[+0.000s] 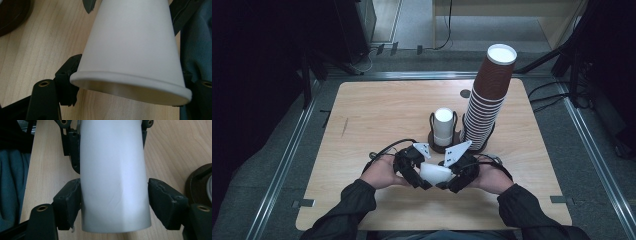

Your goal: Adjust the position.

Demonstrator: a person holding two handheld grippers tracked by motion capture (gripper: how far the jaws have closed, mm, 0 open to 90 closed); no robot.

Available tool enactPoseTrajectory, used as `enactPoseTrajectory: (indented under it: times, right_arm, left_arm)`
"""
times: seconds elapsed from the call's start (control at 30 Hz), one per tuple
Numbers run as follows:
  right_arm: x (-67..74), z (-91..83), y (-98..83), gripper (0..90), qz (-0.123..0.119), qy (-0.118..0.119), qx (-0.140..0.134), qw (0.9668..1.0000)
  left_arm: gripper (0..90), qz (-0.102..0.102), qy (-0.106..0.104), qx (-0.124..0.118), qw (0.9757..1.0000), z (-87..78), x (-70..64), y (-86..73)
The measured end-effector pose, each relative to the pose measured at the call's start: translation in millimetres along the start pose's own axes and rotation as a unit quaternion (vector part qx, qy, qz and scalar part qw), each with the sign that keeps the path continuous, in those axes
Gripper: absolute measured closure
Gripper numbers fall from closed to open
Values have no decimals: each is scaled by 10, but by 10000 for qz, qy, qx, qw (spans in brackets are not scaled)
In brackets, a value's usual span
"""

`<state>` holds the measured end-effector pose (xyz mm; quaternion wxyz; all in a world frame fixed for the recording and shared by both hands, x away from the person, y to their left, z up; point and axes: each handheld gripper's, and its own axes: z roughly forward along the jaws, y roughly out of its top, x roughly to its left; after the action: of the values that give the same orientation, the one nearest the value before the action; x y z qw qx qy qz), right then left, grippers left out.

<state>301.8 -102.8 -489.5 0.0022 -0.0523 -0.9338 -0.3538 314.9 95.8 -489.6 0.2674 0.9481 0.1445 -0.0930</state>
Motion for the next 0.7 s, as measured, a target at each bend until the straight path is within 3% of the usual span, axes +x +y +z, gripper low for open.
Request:
enactPoseTrajectory:
  times: [0.13, 0.3, 0.43, 0.7]
  right_arm:
    - [13, 14, -2, 356, -63, 116, 43, 9999]
    - [2, -28, 0, 360, -23, 174, -76, 9998]
    - [-21, -61, -11, 359, 27, 173, -107, 9998]
    - [-79, -178, -63, 356, 174, 94, -351, 9992]
  left_arm:
    - [274, 62, -26, 34, 10000, 4, -14, -7]
    - [249, 135, 66, -177, 9997, -53, -33, -21]
    - [165, 20, 240, -249, 9994, -79, -15, -48]
    - [140, -130, 289, -594, 9977, -228, 31, -118]
